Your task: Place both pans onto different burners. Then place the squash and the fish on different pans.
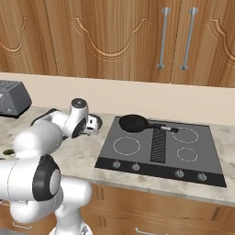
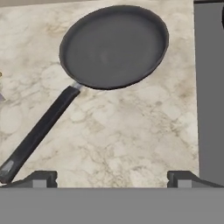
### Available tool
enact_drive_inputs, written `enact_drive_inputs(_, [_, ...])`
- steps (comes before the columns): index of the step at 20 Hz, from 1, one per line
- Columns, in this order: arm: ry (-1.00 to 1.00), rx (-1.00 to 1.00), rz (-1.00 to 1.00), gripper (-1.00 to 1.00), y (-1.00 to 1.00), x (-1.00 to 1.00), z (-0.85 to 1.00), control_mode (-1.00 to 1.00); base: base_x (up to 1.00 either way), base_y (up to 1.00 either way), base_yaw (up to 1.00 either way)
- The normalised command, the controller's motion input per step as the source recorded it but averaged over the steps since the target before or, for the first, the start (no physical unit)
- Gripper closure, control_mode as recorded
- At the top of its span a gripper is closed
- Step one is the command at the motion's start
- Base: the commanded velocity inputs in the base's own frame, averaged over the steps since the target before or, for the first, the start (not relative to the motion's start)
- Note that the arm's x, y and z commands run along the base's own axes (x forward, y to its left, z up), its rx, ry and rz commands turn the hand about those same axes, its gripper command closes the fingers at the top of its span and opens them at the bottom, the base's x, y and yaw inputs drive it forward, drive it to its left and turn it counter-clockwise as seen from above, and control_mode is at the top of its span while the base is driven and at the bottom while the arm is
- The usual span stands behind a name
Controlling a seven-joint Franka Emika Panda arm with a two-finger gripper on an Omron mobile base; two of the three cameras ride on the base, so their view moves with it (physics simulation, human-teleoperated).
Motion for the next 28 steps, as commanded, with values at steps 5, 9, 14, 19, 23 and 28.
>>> enact_drive_inputs(5, [0.02, -0.04, 0.00, -1.00, -0.01, 0.01, -0.34, -1.00, 0.00, 0.00, 0.00])
enact_drive_inputs(9, [0.00, 0.00, 0.00, -1.00, 0.00, 0.00, 0.00, -1.00, 0.00, 0.00, 0.00])
enact_drive_inputs(14, [0.00, 0.00, 0.00, -1.00, 0.03, 0.00, 0.00, -1.00, 0.00, 0.00, 0.00])
enact_drive_inputs(19, [0.00, 0.02, 0.00, -1.00, 0.17, 0.05, 0.00, -1.00, 0.00, 0.00, 0.00])
enact_drive_inputs(23, [0.00, 0.02, 0.00, -1.00, 0.22, 0.09, 0.00, -1.00, 0.00, 0.00, 0.00])
enact_drive_inputs(28, [0.00, 0.02, 0.00, -1.00, 0.26, 0.01, 0.00, -1.00, 0.00, 0.00, 0.00])
